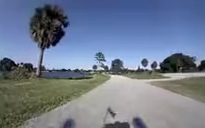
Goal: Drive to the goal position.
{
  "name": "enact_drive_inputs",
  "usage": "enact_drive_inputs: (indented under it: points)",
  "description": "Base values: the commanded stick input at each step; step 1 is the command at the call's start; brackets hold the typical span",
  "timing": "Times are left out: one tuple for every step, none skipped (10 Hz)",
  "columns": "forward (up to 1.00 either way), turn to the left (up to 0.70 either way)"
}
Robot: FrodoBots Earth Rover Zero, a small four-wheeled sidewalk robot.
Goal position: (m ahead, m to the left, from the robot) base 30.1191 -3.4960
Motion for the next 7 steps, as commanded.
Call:
enact_drive_inputs:
  points:
    - [0.70,0.00]
    - [0.70,0.00]
    - [0.70,0.00]
    - [0.70,0.00]
    - [0.70,0.00]
    - [0.70,0.00]
    - [0.70,0.00]
